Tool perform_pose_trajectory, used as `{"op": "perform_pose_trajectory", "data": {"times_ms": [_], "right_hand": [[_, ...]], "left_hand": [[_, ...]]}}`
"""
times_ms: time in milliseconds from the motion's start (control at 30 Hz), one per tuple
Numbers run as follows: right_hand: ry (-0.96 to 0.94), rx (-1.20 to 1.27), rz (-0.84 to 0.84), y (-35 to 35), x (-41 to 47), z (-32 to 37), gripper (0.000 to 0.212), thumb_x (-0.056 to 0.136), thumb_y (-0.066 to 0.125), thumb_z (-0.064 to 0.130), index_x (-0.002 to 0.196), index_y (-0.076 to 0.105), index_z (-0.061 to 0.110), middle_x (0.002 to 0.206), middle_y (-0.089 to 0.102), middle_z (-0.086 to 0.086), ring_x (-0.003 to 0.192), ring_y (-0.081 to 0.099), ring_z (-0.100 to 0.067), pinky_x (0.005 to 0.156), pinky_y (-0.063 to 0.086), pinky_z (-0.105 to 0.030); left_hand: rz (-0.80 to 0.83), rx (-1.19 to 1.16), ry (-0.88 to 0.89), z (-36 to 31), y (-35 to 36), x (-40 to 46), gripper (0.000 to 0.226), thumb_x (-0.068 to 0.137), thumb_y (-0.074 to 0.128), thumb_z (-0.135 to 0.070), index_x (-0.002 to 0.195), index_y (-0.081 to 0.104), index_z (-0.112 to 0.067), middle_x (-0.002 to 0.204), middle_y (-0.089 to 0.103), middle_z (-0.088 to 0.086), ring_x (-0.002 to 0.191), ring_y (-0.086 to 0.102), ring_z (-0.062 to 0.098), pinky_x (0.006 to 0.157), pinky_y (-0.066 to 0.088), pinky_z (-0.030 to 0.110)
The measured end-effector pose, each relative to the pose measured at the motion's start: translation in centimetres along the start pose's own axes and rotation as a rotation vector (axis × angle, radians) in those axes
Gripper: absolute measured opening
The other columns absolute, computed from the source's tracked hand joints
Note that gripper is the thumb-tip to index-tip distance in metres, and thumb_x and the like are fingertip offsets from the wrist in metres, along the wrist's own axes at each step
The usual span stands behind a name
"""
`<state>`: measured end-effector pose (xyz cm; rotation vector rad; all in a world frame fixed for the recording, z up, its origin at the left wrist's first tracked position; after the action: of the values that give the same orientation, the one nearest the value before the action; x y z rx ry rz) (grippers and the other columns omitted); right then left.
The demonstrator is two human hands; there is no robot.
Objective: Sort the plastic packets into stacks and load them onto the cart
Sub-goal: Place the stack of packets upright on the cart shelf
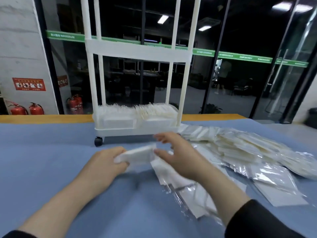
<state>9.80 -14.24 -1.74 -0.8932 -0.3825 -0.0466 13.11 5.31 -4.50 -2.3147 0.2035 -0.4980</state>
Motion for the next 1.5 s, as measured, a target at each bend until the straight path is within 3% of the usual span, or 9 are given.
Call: {"op": "perform_pose_trajectory", "data": {"times_ms": [167,367,633,833,967,1200,1267,1367,1500], "right_hand": [[0.197,-0.268,0.168,-6.0,-5.2,-6.1,0.038,0.090,0.062,0.056,0.126,0.056,0.045,0.118,0.058,0.028,0.109,0.055,0.009,0.098,0.051,-0.033],[0.368,-0.444,0.444,-6.8,-12.4,-9.5,0.075,0.076,0.070,0.069,0.141,0.036,0.055,0.141,0.034,0.037,0.129,0.042,0.000,0.102,0.038,-0.029],[0.584,-0.487,0.376,-7.1,-13.2,-12.2,0.110,0.066,0.064,0.085,0.155,0.023,0.036,0.152,0.042,0.011,0.133,0.046,-0.018,0.103,0.040,-0.038],[0.628,-0.479,0.328,-7.3,-12.0,-12.8,0.100,0.069,0.074,0.072,0.150,0.037,0.027,0.145,0.049,0.006,0.128,0.049,-0.020,0.099,0.043,-0.037],[0.650,-0.518,0.357,-8.0,-11.6,-14.1,0.065,0.066,0.075,0.074,0.107,0.051,0.029,0.113,0.058,0.007,0.097,0.054,-0.015,0.074,0.041,-0.032],[0.715,-0.552,0.416,-8.6,-11.4,-14.8,0.089,0.066,0.073,0.077,0.129,0.059,0.016,0.122,0.066,0.000,0.114,0.060,-0.023,0.100,0.047,-0.038],[0.735,-0.572,0.441,-8.8,-11.2,-14.7,0.092,0.066,0.072,0.078,0.129,0.062,0.011,0.108,0.074,-0.003,0.111,0.065,-0.024,0.097,0.047,-0.035],[0.764,-0.616,0.458,-9.1,-11.1,-14.5,0.094,0.065,0.071,0.079,0.128,0.064,0.010,0.116,0.072,-0.005,0.111,0.065,-0.025,0.093,0.048,-0.034],[0.787,-0.568,0.467,-9.1,-11.4,-14.2,0.078,0.066,0.072,0.078,0.112,0.067,0.015,0.106,0.068,0.000,0.096,0.063,-0.021,0.079,0.050,-0.032]], "left_hand": [[-0.016,-0.051,0.027,-1.8,0.5,-0.9,0.005,0.090,0.067,-0.026,0.088,0.067,-0.022,0.075,0.065,-0.004,0.072,0.057,0.013,0.065,0.043,0.029],[0.205,0.066,0.078,-3.9,5.1,-2.3,0.014,0.089,0.067,-0.024,0.081,0.061,-0.034,0.070,0.063,-0.010,0.064,0.054,0.005,0.056,0.040,0.017],[0.230,0.057,0.100,-4.5,5.0,-3.0,0.013,0.092,0.065,-0.021,0.093,0.063,-0.034,0.081,0.066,-0.009,0.069,0.055,0.000,0.059,0.042,0.014],[0.236,0.041,0.128,-5.1,5.1,-3.2,0.014,0.091,0.065,-0.020,0.092,0.064,-0.035,0.083,0.067,-0.009,0.074,0.057,0.006,0.064,0.045,0.019],[0.239,0.029,0.142,-5.1,5.0,-3.2,0.015,0.091,0.066,-0.019,0.092,0.064,-0.034,0.082,0.067,-0.008,0.076,0.056,0.006,0.065,0.044,0.019],[0.241,0.006,0.141,-4.8,5.1,-3.1,0.016,0.091,0.067,-0.019,0.089,0.064,-0.035,0.076,0.064,-0.020,0.065,0.053,0.000,0.059,0.041,0.014],[0.241,0.008,0.143,-4.9,5.1,-3.1,0.017,0.091,0.067,-0.020,0.088,0.064,-0.036,0.077,0.063,-0.023,0.065,0.053,-0.001,0.058,0.041,0.014],[0.237,0.009,0.143,-4.8,5.0,-3.1,0.020,0.091,0.068,-0.021,0.087,0.063,-0.039,0.076,0.064,-0.021,0.066,0.054,0.001,0.057,0.041,0.015],[0.234,0.005,0.142,-4.7,5.0,-3.1,0.019,0.091,0.068,-0.021,0.088,0.064,-0.040,0.075,0.065,-0.015,0.065,0.054,0.003,0.057,0.041,0.016]]}}
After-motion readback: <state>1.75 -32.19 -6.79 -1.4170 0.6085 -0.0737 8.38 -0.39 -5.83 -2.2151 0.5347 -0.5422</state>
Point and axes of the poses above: each hand's wrist, its own x-axis towards the middle knuckle, its own y-axis out of the palm, z = x × y, the point moved 10 cm from there along x, towards the middle knuckle
